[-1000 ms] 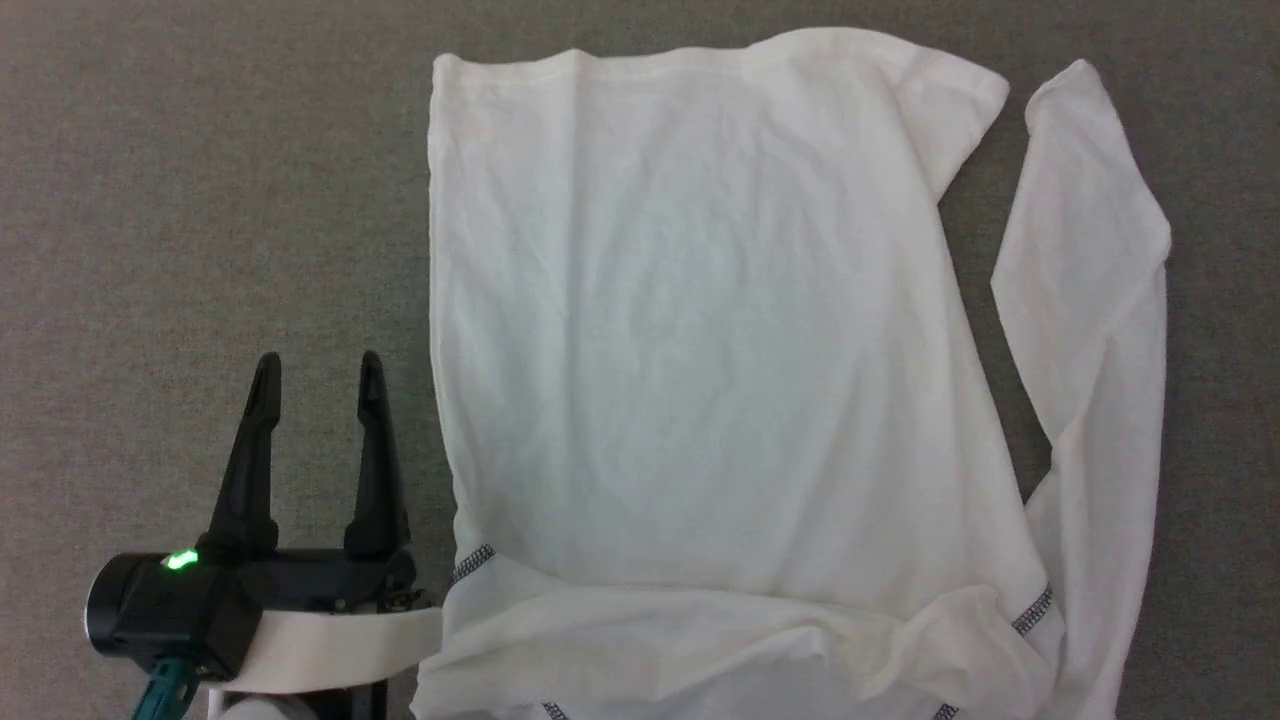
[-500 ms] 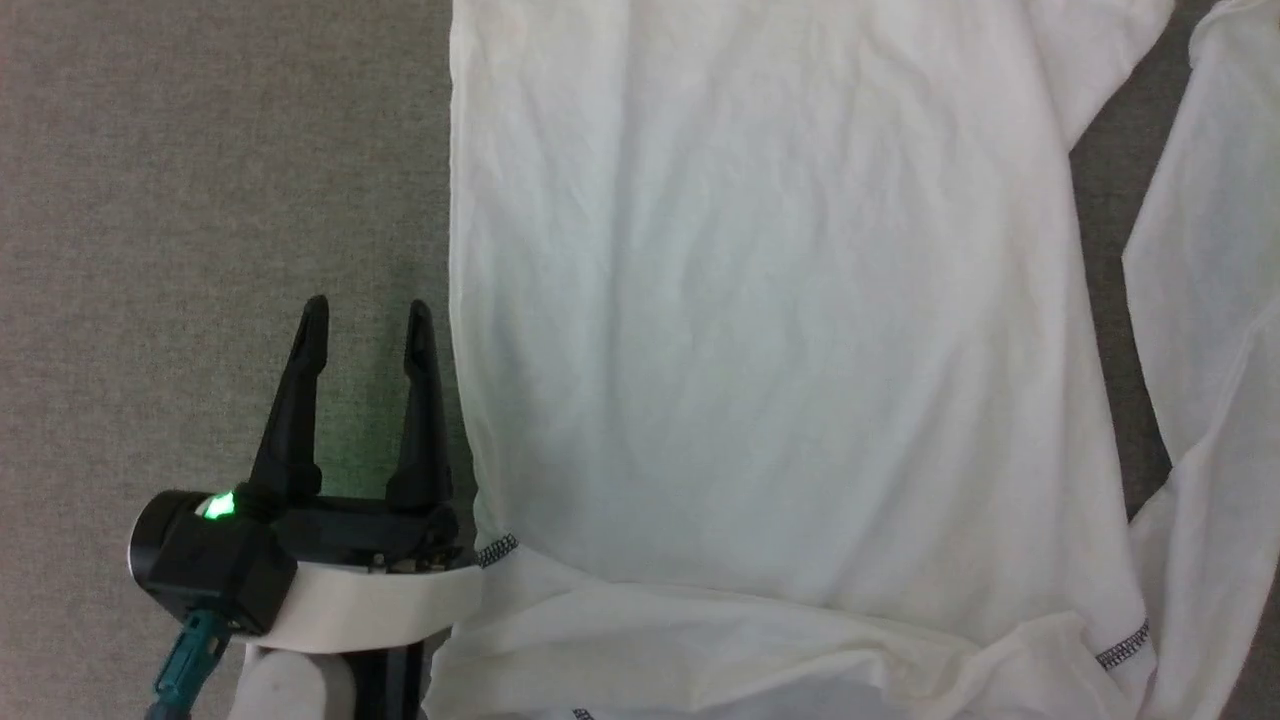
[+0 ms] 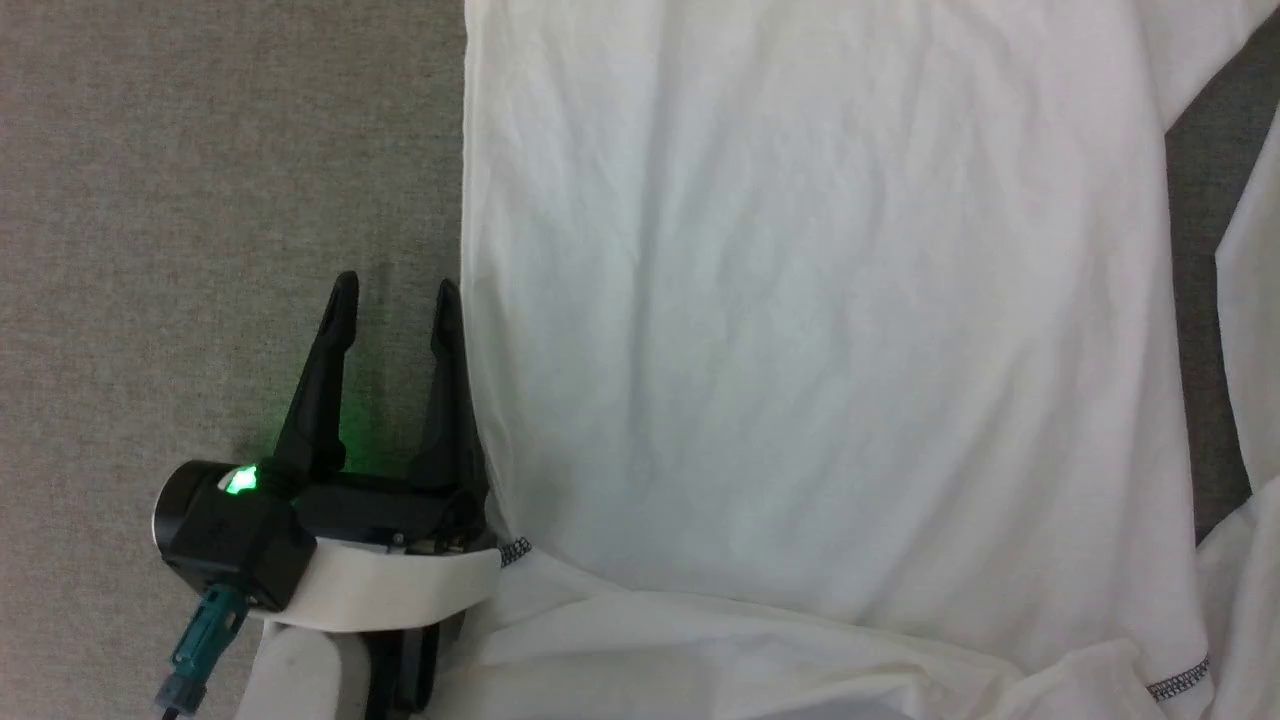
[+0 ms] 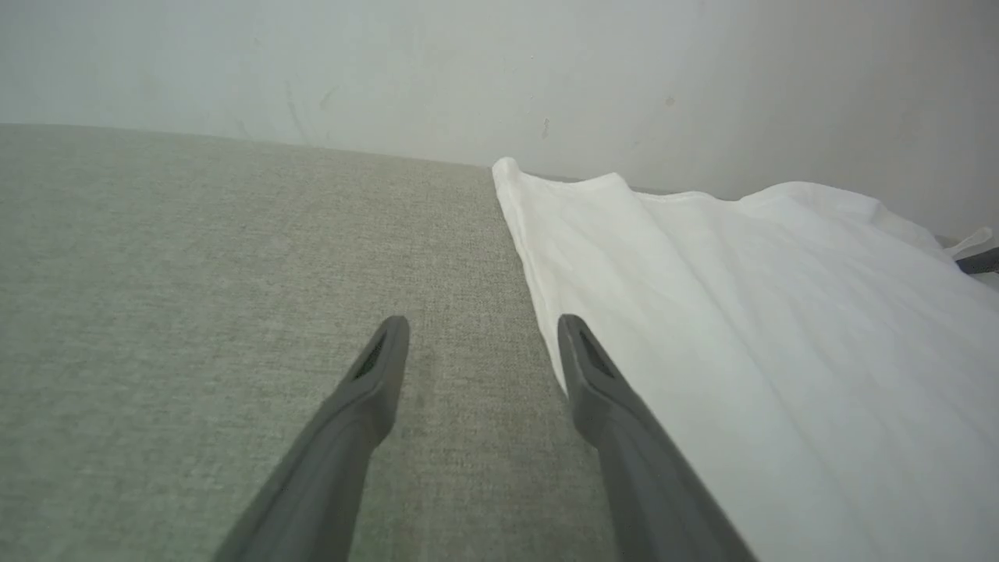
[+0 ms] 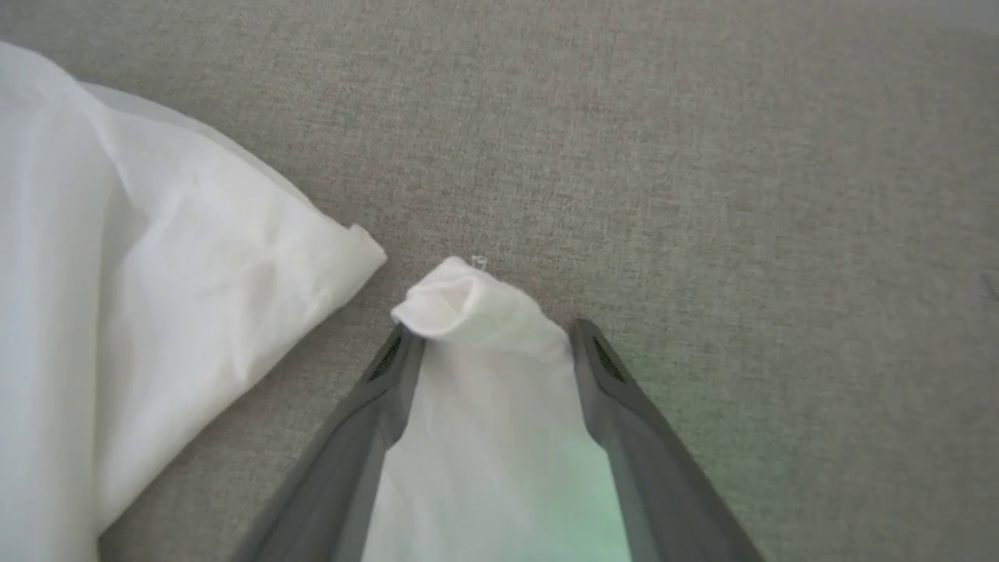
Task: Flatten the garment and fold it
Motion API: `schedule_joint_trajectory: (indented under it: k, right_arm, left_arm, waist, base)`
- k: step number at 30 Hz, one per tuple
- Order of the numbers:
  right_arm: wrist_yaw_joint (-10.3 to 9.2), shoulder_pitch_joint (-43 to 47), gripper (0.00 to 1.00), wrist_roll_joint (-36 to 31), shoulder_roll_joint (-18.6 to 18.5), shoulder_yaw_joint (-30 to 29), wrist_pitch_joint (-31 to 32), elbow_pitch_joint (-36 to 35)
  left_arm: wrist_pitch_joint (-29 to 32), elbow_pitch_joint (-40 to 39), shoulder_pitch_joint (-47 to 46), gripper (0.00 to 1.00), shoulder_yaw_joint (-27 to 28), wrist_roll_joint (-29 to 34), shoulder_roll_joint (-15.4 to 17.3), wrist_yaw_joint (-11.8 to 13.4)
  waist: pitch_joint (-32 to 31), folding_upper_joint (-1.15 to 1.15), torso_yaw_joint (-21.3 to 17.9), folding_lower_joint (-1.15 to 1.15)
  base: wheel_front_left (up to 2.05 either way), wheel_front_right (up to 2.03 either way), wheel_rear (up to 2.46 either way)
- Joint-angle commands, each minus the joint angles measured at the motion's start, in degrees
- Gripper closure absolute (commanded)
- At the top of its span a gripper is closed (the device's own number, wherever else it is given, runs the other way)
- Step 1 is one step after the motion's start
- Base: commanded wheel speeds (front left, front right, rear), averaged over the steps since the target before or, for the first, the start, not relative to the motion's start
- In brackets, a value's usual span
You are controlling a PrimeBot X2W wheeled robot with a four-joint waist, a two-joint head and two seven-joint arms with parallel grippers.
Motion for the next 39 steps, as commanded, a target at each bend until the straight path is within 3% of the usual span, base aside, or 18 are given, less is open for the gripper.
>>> schedule_joint_trajectory:
  k: [1,4,13,23,32,39]
  right_arm:
    - [-0.04,1.01,0.0,0.55,0.04,0.16,0.25,0.59]
    - [-0.04,0.89,1.0,0.65,0.35,0.09,-0.12,0.67]
    - [-0.04,1.37,1.0,0.74,1.21,-0.62,-6.99,1.67]
    - [-0.04,7.17,1.0,3.9,-0.12,-1.76,-14.84,2.31]
    - [-0.04,17.4,1.0,2.88,-4.84,-14.21,-20.22,5.45]
    - [-0.04,25.37,1.0,4.04,-5.89,-21.8,-23.52,7.3]
  left_arm:
    - [-0.27,0.45,-1.02,0.0,0.45,0.89,-0.26,-0.54]
    - [-0.27,0.89,-1.24,0.0,0.83,1.1,-0.4,-0.97]
    - [-0.27,2.02,-0.75,0.0,2.14,1.81,-0.48,-1.73]
    - [-0.27,2.98,4.94,0.0,5.38,1.82,0.14,-1.14]
    - [0.27,1.82,11.94,0.0,7.25,1.12,0.76,0.15]
    - [1.44,0.41,16.04,0.0,7.87,0.62,0.93,1.14]
  waist:
    - [0.31,0.0,0.03,0.0]
    - [0.19,0.0,-0.34,0.0]
    - [-4.03,0.0,-1.82,0.0]
    - [-15.91,0.0,-4.44,0.0]
    - [-25.61,0.0,-5.53,0.0]
    - [-30.18,0.0,-6.32,0.0]
  base:
    - [0.0,0.0,0.0]
    - [0.0,0.0,0.0]
    - [0.0,0.0,0.0]
    - [0.0,0.0,0.0]
    - [0.0,0.0,0.0]
    - [0.0,0.0,0.0]
